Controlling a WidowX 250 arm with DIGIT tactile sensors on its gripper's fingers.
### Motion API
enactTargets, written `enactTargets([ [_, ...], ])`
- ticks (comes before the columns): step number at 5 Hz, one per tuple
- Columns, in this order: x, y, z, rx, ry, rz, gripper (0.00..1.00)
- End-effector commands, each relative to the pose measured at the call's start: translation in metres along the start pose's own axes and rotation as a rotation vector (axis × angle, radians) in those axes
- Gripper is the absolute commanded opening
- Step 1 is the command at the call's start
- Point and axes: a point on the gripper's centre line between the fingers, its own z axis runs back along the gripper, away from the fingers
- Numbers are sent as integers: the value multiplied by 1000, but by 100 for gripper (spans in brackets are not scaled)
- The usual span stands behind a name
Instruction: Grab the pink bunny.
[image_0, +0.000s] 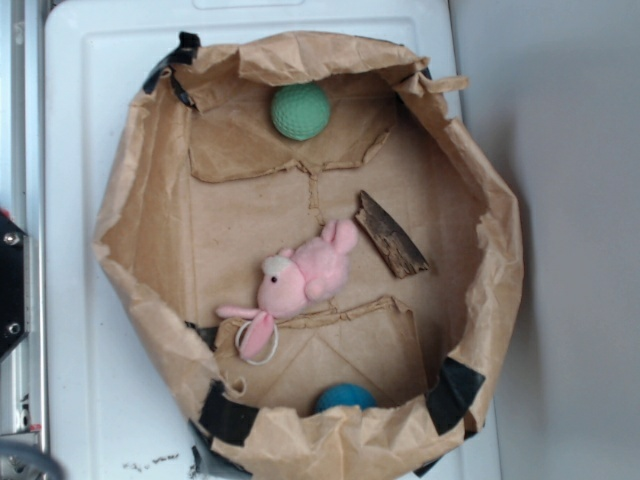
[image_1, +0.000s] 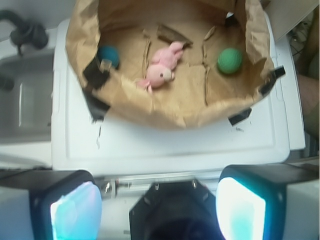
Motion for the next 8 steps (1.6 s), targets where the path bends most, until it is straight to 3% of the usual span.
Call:
enactTargets([
  [1,18,-1,-5,24,-64,61,100],
  [3,23,0,-6,34,-86,103,100],
  [4,35,4,-6,27,-56,126,100],
  [7,35,4,-6,27,-56,126,100],
  [8,46,6,-11,-25,-74,113,100],
])
